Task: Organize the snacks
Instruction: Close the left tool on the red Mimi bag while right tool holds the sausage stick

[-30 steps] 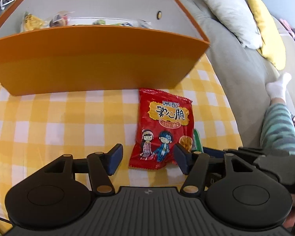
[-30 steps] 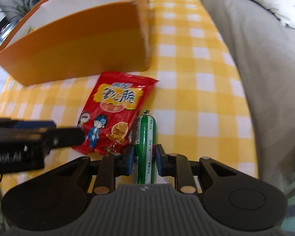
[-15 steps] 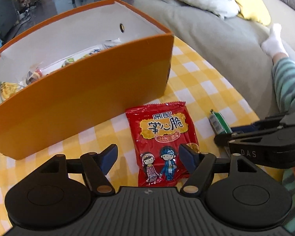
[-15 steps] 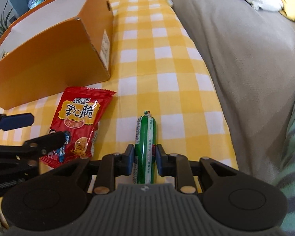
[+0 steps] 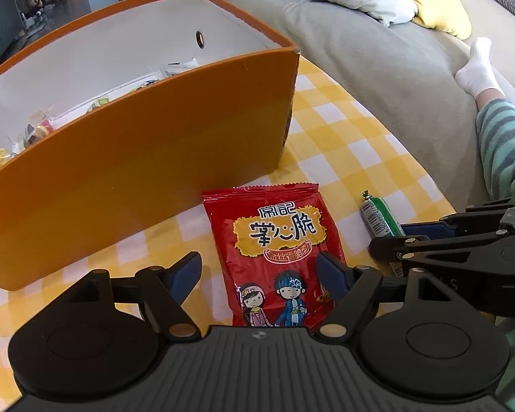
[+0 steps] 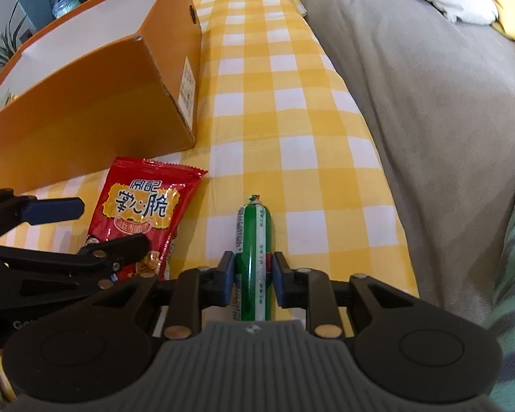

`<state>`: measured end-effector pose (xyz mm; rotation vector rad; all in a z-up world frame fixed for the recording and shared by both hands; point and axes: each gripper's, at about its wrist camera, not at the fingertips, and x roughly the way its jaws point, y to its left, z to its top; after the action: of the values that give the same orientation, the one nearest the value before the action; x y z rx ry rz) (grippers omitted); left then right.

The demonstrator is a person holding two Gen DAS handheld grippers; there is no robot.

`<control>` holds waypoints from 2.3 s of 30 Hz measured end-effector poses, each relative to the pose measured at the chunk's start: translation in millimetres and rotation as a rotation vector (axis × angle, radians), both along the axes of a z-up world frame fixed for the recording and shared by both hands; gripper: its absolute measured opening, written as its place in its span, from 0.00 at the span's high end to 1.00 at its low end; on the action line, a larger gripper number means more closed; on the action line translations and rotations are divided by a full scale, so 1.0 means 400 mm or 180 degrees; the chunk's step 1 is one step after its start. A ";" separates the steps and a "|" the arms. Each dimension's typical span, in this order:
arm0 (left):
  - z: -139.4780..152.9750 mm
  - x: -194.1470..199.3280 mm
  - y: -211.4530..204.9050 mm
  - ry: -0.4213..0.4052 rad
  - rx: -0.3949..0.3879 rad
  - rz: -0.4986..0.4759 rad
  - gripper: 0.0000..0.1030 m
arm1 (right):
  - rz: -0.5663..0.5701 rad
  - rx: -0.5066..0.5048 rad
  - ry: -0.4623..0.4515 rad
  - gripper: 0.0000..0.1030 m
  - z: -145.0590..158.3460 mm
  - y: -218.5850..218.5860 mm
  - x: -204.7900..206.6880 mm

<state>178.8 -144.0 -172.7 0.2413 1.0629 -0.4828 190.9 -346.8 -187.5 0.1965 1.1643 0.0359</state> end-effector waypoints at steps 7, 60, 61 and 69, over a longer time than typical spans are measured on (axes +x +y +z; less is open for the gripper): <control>-0.004 -0.019 -0.001 -0.0053 0.0010 -0.0273 0.10 | -0.0017 0.0072 0.0010 0.79 -0.001 -0.004 0.003; 0.062 0.006 0.036 0.0599 -0.0710 0.0320 0.69 | 0.0338 0.0183 0.0061 0.81 -0.001 0.056 -0.014; 0.059 0.007 0.033 0.0621 -0.0685 0.0326 0.68 | 0.0327 0.0194 0.0060 0.81 -0.001 0.055 -0.014; 0.003 0.020 0.033 0.0915 -0.0697 0.0468 0.68 | 0.0381 0.0180 0.0038 0.81 0.001 0.057 -0.018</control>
<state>186.8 -130.8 -171.6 -0.1033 1.2862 -0.5059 183.9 -324.0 -187.1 0.1770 1.1867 0.1733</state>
